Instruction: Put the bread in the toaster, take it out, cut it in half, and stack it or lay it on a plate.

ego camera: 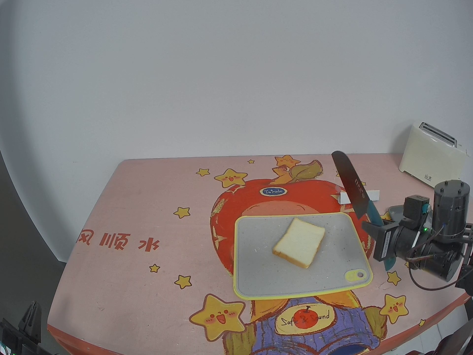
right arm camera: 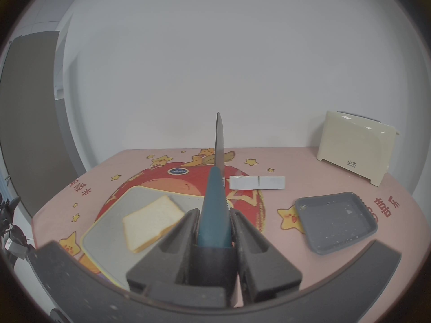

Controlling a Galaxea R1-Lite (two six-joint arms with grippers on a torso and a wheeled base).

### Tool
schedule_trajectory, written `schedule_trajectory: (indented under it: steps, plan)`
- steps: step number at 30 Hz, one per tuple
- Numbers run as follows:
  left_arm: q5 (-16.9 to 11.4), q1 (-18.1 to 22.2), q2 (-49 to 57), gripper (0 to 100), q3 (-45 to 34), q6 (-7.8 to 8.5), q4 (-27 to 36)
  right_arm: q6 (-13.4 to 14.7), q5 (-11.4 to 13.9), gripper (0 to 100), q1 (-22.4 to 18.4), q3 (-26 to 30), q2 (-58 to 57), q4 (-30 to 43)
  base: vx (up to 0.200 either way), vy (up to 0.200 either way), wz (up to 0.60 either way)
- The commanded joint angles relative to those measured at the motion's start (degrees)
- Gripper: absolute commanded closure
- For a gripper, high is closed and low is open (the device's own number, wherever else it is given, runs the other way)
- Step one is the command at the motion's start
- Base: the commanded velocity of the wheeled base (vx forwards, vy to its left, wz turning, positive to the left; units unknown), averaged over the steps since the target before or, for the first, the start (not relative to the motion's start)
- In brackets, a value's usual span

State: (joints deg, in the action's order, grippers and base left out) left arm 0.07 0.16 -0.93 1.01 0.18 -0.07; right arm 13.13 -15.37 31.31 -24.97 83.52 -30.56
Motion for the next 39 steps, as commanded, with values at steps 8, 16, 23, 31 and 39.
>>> schedule_trajectory:
  steps: [8,16,23,31,39]
  plan:
    - [0.0,0.0,0.4,100,-1.0,-0.01,0.0,8.0,-3.9,100,4.9,-8.5,-4.4,17.6,0.000,0.000,0.00]
    - [0.0,0.0,0.4,100,-1.0,-0.01,0.0,9.5,-4.1,100,4.9,-9.9,-5.5,21.5,0.000,0.000,0.00]
    - [0.0,0.0,0.4,100,-1.0,-0.01,0.0,13.0,-4.1,100,4.9,-11.4,-5.0,22.0,0.000,0.000,0.00]
    - [0.0,0.0,0.4,100,-1.0,-0.01,0.0,15.5,-2.8,100,4.9,-13.5,-4.6,26.3,0.000,0.000,0.00]
    - [0.0,0.0,0.4,100,-1.0,-0.01,0.0,15.7,-2.6,100,4.7,-13.6,-4.5,26.5,0.000,0.000,0.00]
